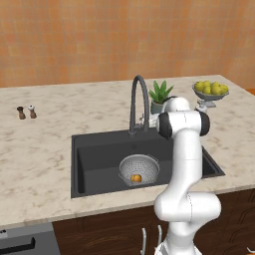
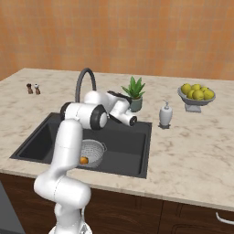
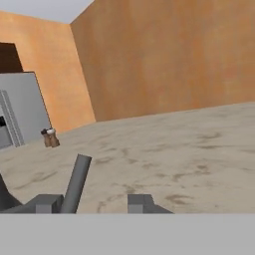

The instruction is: Put the colander in the sink, put the peach in the colander, and turn on the sink faucet and pour water over the colander.

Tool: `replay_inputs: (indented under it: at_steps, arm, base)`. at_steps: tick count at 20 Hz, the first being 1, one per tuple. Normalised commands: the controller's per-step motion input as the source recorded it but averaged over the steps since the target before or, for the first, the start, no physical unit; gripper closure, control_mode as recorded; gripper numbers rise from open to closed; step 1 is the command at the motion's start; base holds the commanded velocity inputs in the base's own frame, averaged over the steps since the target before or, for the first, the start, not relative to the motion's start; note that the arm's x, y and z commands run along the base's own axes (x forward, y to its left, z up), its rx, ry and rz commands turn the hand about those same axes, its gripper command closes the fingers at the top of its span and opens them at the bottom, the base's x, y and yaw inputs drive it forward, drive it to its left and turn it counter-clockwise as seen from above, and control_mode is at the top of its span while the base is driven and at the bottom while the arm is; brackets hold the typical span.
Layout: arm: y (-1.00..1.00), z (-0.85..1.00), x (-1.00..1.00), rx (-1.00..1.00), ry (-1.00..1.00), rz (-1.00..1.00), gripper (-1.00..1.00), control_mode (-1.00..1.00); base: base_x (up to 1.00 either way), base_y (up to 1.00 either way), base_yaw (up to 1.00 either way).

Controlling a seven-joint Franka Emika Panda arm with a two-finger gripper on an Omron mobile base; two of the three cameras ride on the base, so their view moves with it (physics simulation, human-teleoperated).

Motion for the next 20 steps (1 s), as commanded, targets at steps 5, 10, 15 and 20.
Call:
replay_inputs:
  at_steps: [5, 10, 15, 20]
  arm:
    - [-0.92, -0.10, 0.00, 0.00, 0.05, -0.07, 1.00, -1.00]
    - [-0.94, -0.10, -0.01, 0.00, 0.03, -0.06, 1.00, -1.00]
    - [-0.96, -0.11, -0.05, 0.00, 0.03, -0.05, 1.00, -1.00]
    - [-0.91, -0.08, -0.05, 0.00, 0.02, -0.03, 1.00, -1.00]
  base:
    - [0.00, 0.00, 0.00]
    - [0.00, 0.00, 0.00]
    - [0.00, 0.00, 0.00]
    - [0.00, 0.00, 0.00]
